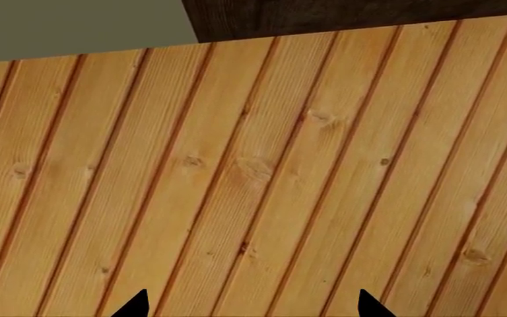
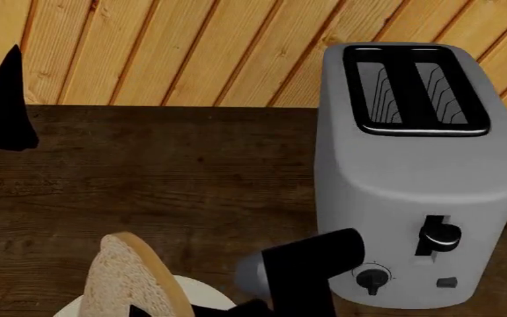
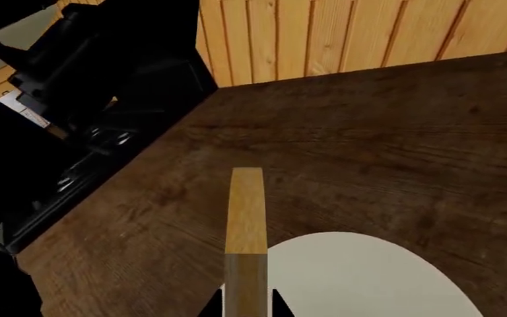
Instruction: Place the toasted item on a plate.
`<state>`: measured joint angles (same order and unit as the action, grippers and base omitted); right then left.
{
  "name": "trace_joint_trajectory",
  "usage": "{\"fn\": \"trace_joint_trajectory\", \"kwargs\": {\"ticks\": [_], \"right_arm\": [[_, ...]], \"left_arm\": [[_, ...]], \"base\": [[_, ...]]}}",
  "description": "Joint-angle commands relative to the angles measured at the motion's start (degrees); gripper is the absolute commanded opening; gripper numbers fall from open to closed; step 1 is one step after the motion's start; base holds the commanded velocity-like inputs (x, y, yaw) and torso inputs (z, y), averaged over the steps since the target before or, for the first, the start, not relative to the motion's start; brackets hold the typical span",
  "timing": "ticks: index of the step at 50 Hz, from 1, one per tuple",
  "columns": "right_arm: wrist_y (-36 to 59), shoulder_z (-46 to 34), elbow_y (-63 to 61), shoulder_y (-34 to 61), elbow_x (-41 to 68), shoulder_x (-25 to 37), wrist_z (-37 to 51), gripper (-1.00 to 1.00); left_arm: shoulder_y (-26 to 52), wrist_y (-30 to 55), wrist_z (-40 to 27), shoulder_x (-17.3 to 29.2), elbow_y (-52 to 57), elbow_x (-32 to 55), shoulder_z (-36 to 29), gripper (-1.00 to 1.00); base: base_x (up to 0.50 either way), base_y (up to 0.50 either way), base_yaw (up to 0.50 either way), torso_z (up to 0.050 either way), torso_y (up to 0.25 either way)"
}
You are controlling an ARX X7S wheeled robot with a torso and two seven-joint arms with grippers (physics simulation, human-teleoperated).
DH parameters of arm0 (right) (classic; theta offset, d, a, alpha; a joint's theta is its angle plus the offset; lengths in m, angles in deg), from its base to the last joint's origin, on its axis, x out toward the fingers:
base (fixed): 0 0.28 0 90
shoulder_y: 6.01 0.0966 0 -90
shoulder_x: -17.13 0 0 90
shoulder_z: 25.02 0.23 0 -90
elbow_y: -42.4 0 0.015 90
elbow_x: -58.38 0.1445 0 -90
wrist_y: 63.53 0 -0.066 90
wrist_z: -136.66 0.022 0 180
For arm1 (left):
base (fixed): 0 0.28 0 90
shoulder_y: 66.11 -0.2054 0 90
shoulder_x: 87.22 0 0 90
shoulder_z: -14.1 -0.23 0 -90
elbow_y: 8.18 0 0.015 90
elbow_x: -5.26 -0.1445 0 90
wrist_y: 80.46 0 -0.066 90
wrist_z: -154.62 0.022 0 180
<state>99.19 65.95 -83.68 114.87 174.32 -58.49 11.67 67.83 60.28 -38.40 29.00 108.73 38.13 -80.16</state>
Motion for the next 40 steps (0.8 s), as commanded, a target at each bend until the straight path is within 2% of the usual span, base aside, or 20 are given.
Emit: {"fn": "trace_joint_trajectory", "kwargs": {"ticks": [1, 40], "right_arm": [[1.8, 0.9, 0.9, -2.0, -4.4, -0.5, -4.1, -1.0], [3.7, -0.4, 2.0, -6.6, -15.3, -0.8, -14.0, -1.0]], "left_arm": [[-0.3, -0.1, -0.2, 0.0, 0.2, 0.2, -0.1, 1.0], [0.3, -1.2, 0.0, 0.3, -1.2, 0.0, -1.1, 1.0]], "base": [[0.0, 0.0, 0.0, 0.0, 0.0], [0.0, 0.0, 0.0, 0.0, 0.0]]}}
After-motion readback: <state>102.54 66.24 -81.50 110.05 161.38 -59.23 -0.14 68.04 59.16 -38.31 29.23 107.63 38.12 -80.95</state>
